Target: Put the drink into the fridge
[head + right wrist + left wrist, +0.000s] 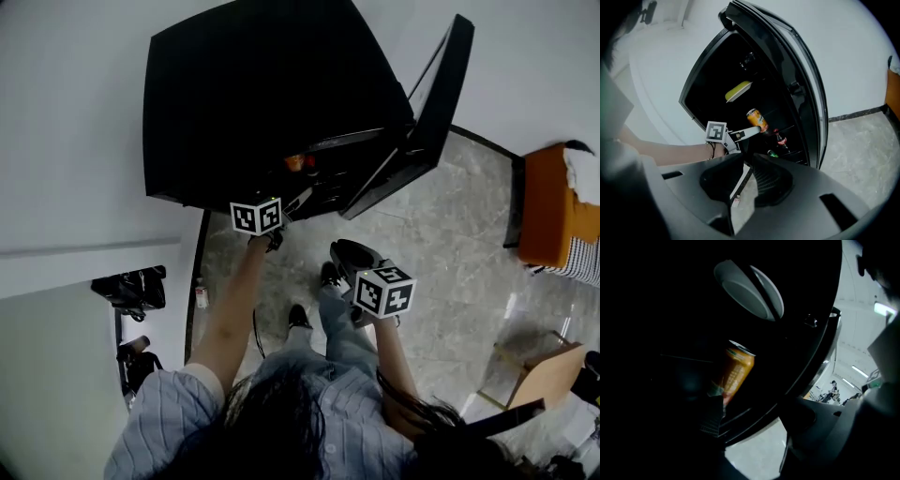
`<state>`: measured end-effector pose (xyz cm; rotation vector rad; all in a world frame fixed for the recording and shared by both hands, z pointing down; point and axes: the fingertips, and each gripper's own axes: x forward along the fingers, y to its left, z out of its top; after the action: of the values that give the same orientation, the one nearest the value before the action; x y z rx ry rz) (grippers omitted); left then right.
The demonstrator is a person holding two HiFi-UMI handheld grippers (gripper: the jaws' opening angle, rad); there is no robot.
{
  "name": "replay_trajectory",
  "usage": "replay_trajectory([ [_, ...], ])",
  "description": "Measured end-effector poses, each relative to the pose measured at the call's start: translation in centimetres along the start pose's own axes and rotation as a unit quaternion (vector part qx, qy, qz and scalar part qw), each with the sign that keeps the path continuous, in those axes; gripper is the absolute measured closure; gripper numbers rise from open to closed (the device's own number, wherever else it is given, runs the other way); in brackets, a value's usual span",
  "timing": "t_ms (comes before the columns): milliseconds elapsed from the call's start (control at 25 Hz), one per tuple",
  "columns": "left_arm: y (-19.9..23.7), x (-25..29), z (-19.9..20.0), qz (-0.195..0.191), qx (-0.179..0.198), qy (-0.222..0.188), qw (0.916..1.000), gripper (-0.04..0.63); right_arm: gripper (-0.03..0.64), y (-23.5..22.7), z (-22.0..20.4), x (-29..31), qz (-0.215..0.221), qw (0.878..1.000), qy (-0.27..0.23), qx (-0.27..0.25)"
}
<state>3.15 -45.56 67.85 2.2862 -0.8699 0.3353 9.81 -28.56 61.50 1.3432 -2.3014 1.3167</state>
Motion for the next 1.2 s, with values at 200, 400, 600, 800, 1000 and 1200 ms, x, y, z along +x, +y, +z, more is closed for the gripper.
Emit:
replay_trajectory([
  [200, -3.2, -3.4, -3.0, -0.023, 0.027, 0.017, 0.9992, 0.225, 0.546, 2.7, -0.3, -0.6, 0.005, 1.0, -0.008, -0.019],
  [400, -6.7, -7.4, -4.3, -0.043, 0.062, 0.01, 0.9971, 0.227, 0.546, 5.4, -1.7, -1.6, 0.009, 0.999, -0.01, -0.034],
  [600, -9.0, -11.4, -6.6, -0.054, 0.064, 0.008, 0.9965, 0.227, 0.546, 7.9, -3.0, -2.4, 0.014, 0.998, -0.012, -0.052],
  [800, -10.8, -16.6, -8.5, -0.055, 0.074, 0.005, 0.9957, 0.227, 0.547, 10.4, -4.4, -3.5, 0.019, 0.998, -0.013, -0.067],
  [1000, -12.8, -21.9, -8.7, -0.064, 0.085, -0.018, 0.9942, 0.235, 0.546, 12.7, -6.2, -4.5, 0.027, 0.996, -0.009, -0.08],
  [1200, -14.2, -27.1, -8.5, -0.061, 0.103, -0.027, 0.9925, 0.239, 0.546, 15.0, -7.7, -4.8, 0.034, 0.995, -0.007, -0.094],
])
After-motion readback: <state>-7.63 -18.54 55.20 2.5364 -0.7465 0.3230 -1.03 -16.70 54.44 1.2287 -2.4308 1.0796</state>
